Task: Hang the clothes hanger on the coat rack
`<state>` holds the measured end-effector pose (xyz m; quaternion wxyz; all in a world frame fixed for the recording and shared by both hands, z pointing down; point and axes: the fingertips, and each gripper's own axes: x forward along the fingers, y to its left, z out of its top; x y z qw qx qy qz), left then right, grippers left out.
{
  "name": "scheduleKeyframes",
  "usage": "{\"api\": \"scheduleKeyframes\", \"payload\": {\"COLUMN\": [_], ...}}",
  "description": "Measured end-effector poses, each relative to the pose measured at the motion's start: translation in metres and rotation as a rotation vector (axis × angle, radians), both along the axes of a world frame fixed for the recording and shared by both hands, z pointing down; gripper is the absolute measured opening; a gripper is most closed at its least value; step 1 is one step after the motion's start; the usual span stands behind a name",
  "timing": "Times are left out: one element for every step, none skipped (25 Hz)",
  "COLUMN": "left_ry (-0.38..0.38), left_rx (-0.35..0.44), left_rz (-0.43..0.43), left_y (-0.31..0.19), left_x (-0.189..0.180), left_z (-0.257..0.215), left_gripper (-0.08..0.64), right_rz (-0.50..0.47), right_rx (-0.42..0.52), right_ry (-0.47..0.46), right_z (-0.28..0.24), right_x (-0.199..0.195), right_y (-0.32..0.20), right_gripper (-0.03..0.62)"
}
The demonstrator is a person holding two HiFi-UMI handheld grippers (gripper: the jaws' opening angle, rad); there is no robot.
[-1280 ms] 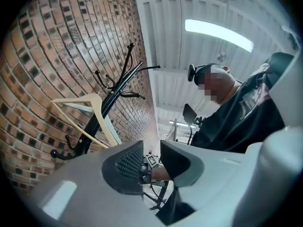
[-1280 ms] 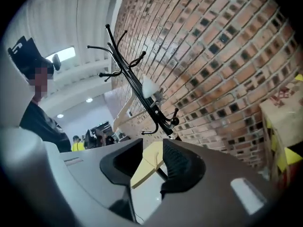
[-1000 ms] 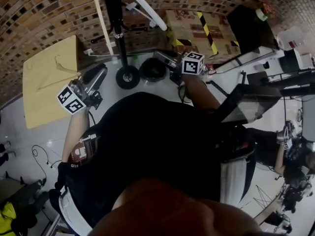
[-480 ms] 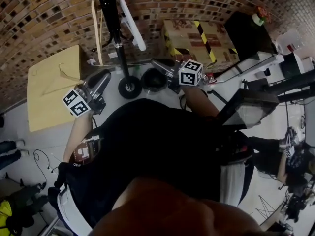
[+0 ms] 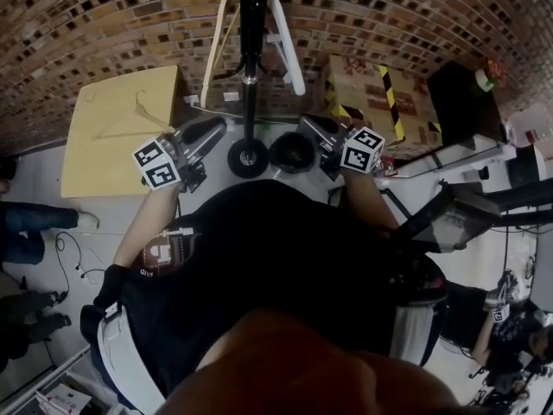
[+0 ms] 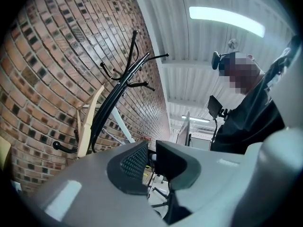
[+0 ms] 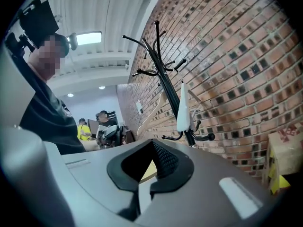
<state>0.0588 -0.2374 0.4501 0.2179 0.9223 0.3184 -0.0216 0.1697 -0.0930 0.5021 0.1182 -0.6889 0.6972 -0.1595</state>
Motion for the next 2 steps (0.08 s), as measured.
{"api": "scheduleKeyframes", "payload": {"left_ry": [-0.001,-0.002], "left_rx": [0.001,0.002], "left_rz": [0.0,0.0], "left_y": [-0.0014,-0.0028], "left_x": [-0.0018,-0.0036], "left_z": [-0.0003,-0.0005], "left_gripper": [0.054,0.054], "right_rz": [-0.003,-0.006], "right_rx": [-0.002,-0.004], "right_ry": [0.004,0.008], "right_z": [-0.0003,-0.0005], "right_x": [-0.0024,-0.0048], "right_y": [-0.002,-0.0041], "right_gripper": [0.012,0.012]}}
